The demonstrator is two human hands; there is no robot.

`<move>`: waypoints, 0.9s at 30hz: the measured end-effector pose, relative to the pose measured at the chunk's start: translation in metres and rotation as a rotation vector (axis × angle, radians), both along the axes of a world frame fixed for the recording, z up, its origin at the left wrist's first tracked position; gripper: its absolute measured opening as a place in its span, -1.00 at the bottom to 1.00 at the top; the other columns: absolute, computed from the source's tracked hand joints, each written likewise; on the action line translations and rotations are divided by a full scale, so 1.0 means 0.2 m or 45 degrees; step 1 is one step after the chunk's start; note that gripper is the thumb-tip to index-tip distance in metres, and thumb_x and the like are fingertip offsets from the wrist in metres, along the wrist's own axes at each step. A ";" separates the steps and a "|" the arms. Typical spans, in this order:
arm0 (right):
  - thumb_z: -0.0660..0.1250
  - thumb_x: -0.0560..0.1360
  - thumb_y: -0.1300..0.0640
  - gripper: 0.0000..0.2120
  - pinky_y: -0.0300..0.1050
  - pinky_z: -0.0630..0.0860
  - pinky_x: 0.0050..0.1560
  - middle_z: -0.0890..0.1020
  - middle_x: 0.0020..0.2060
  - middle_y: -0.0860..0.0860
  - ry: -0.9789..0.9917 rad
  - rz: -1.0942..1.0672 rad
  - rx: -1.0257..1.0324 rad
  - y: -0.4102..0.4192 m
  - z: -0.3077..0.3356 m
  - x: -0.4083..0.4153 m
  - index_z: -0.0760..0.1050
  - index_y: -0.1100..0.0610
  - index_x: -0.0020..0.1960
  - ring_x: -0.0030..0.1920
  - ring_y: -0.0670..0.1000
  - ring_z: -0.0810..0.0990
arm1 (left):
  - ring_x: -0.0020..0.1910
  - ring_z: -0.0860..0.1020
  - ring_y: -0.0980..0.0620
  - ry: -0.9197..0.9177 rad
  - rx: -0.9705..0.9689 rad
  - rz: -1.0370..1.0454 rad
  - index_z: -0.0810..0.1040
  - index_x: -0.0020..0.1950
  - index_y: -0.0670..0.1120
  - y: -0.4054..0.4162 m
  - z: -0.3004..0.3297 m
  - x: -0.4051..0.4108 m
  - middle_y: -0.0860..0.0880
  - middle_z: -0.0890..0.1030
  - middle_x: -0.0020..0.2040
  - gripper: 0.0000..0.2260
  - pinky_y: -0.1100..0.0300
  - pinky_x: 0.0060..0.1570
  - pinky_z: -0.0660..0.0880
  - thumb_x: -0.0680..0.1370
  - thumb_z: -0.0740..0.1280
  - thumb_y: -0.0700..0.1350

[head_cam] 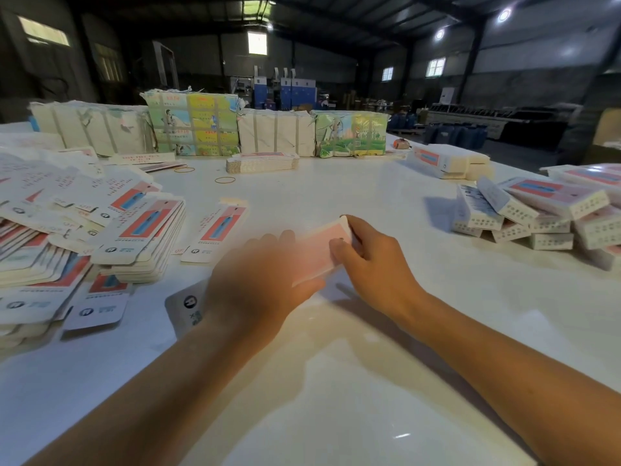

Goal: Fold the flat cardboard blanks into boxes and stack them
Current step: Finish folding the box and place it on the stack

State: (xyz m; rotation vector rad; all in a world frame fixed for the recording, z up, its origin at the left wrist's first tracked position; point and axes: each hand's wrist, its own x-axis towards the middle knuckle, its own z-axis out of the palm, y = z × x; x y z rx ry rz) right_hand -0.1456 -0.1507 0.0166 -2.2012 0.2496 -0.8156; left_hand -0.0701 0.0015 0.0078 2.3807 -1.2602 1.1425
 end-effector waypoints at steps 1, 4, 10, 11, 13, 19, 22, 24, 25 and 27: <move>0.20 0.58 0.11 -0.89 -0.34 0.45 -0.32 0.62 -0.16 0.09 -0.001 0.000 0.011 0.00 0.00 0.00 0.47 0.13 -0.02 -0.18 0.01 0.56 | -0.48 0.51 -0.09 -0.008 0.004 -0.006 0.60 -0.01 -0.27 0.00 0.00 0.00 -0.14 0.54 -0.36 -0.46 0.22 -0.48 0.40 0.32 0.28 0.19; 0.23 0.56 0.14 -0.85 -0.36 0.43 -0.41 0.59 -0.22 0.17 -0.009 -0.004 0.031 -0.02 0.00 -0.01 0.49 0.20 -0.10 -0.24 0.09 0.51 | -0.49 0.50 -0.09 -0.026 0.009 -0.028 0.60 -0.01 -0.27 0.01 0.01 0.00 -0.14 0.54 -0.36 -0.44 0.21 -0.51 0.41 0.36 0.20 0.20; 0.15 0.61 0.13 -0.81 -0.29 0.50 -0.24 0.61 -0.16 0.02 -0.051 -0.048 0.021 0.03 0.00 0.01 0.50 0.14 0.12 -0.16 -0.02 0.59 | -0.48 0.50 -0.09 -0.029 0.021 -0.015 0.59 0.00 -0.28 0.00 0.01 -0.01 -0.16 0.54 -0.36 -0.43 0.21 -0.49 0.42 0.37 0.19 0.20; 0.13 0.62 0.12 -0.78 -0.23 0.51 -0.18 0.59 -0.14 0.00 -0.040 -0.077 -0.059 0.03 -0.01 0.01 0.47 0.13 0.18 -0.14 0.00 0.59 | -0.48 0.50 -0.09 -0.021 0.025 -0.004 0.59 0.00 -0.28 0.00 0.01 -0.01 -0.16 0.54 -0.36 -0.43 0.21 -0.49 0.43 0.38 0.18 0.20; 0.09 0.64 0.10 -0.71 -0.17 0.50 -0.07 0.57 -0.05 -0.01 -0.012 -0.093 -0.166 0.04 -0.01 0.01 0.38 0.13 0.32 -0.04 0.03 0.58 | -0.48 0.49 -0.10 0.003 0.016 0.006 0.58 0.00 -0.29 -0.01 0.01 -0.02 -0.16 0.52 -0.36 -0.43 0.20 -0.49 0.43 0.40 0.13 0.19; 0.16 0.62 0.07 -0.66 -0.10 0.51 0.21 0.56 0.15 -0.15 -0.146 0.071 0.512 0.03 0.01 0.02 0.36 0.00 0.39 0.14 -0.06 0.56 | -0.42 0.55 -0.14 0.111 -0.074 -0.052 0.57 0.05 -0.31 0.01 0.02 -0.02 -0.20 0.58 -0.29 -0.41 0.12 -0.40 0.50 0.42 0.16 0.20; 0.14 0.61 0.15 -0.73 -0.05 0.62 0.00 0.70 -0.19 -0.02 -0.157 0.107 0.810 0.01 0.03 0.03 0.60 0.10 -0.10 -0.07 0.04 0.67 | -0.39 0.56 -0.17 0.145 -0.084 -0.062 0.57 0.07 -0.31 0.02 0.03 -0.02 -0.21 0.59 -0.26 -0.39 0.10 -0.41 0.50 0.43 0.14 0.21; 0.12 0.62 0.23 -0.65 -0.09 0.63 -0.10 0.71 -0.24 0.05 -0.133 0.163 0.888 0.01 0.03 0.02 0.62 0.08 -0.19 -0.12 0.07 0.70 | -0.40 0.56 -0.17 0.091 -0.049 -0.055 0.58 0.07 -0.32 0.02 0.02 -0.02 -0.22 0.60 -0.26 -0.41 0.10 -0.43 0.50 0.40 0.21 0.19; 0.12 0.61 0.27 -0.64 -0.12 0.63 -0.13 0.71 -0.25 0.05 -0.137 0.178 0.902 0.01 0.03 0.02 0.63 0.07 -0.20 -0.15 0.06 0.70 | -0.41 0.56 -0.17 0.061 -0.029 -0.047 0.58 0.06 -0.32 0.02 0.02 -0.01 -0.22 0.60 -0.27 -0.42 0.11 -0.43 0.50 0.38 0.26 0.18; 0.13 0.59 0.32 -0.61 -0.18 0.63 -0.17 0.71 -0.28 -0.01 -0.167 0.154 0.830 0.00 0.03 0.02 0.64 0.02 -0.20 -0.18 0.01 0.70 | -0.43 0.55 -0.16 0.009 0.003 -0.033 0.58 0.05 -0.32 0.02 0.01 -0.01 -0.21 0.59 -0.29 -0.43 0.12 -0.44 0.49 0.34 0.30 0.17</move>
